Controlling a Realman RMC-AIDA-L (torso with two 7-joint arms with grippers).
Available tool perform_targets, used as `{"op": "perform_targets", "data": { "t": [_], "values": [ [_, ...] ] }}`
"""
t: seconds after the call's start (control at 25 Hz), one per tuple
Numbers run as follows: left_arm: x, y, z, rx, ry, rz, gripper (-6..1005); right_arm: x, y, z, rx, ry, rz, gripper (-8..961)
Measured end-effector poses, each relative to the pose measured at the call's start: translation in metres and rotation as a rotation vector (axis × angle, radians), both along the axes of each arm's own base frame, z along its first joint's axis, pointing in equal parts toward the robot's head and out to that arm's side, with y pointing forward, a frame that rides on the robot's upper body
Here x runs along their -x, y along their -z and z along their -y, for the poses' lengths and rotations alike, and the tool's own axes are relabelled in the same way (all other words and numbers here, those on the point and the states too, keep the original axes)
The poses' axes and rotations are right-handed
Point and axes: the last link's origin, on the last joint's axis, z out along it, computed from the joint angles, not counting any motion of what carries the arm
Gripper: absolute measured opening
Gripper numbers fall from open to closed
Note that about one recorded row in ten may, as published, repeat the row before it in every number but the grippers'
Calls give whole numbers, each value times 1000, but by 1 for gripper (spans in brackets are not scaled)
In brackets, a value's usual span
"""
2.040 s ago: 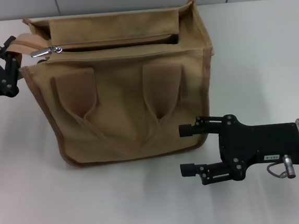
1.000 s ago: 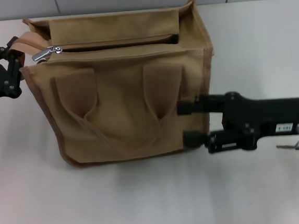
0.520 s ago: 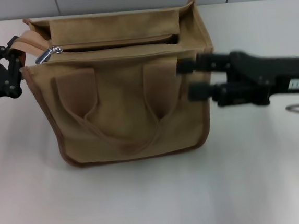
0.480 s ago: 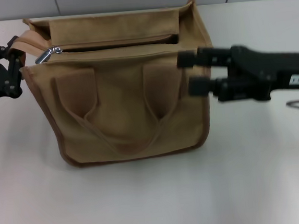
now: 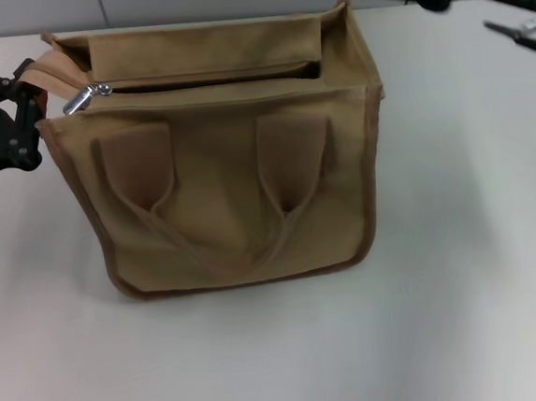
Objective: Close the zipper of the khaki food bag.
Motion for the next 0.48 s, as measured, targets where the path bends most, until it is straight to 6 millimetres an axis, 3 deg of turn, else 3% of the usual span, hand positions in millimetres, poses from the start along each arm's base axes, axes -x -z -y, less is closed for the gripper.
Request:
{"op": "perform_targets", "data": {
  "t": [0.16, 0.36, 0.48],
  "values": [
    [-1, 0, -1, -5, -2, 17, 41, 19, 10, -19, -173, -77, 86, 810],
    [-1, 0, -1, -13, -8, 37, 42, 32, 24, -25, -240, -158, 165, 810],
    [-2, 0, -1, -17, -10, 51, 42, 46, 43, -29, -309, -260, 271, 810]
  ]
}}
